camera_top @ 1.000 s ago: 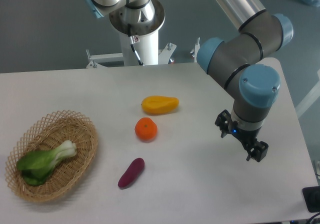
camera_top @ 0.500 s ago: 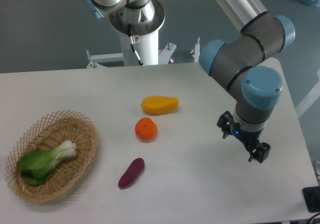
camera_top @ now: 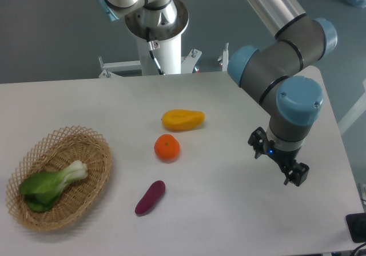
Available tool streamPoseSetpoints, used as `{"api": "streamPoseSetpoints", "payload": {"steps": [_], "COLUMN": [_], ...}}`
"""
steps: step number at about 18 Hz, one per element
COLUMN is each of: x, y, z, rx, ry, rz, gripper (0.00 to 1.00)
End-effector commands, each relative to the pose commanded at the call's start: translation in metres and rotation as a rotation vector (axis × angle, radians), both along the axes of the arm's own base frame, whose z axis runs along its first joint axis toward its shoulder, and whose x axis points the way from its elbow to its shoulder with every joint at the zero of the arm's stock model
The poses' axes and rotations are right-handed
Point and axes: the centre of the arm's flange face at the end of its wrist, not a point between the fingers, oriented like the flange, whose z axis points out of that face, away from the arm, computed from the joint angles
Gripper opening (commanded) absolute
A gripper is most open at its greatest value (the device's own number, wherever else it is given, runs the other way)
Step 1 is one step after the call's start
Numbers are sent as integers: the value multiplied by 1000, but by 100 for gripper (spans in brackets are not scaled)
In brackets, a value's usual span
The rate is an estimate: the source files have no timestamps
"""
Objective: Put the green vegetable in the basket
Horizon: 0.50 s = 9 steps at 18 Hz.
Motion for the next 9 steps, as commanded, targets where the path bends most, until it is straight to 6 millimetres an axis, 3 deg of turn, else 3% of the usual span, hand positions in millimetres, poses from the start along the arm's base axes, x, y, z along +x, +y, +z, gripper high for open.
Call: {"api": "streamPoseSetpoints", "payload": {"steps": [9], "x": [-1], "y": [0], "z": [-1], "rx": [2], "ry": [2], "rz": [6], "gripper": [100]}}
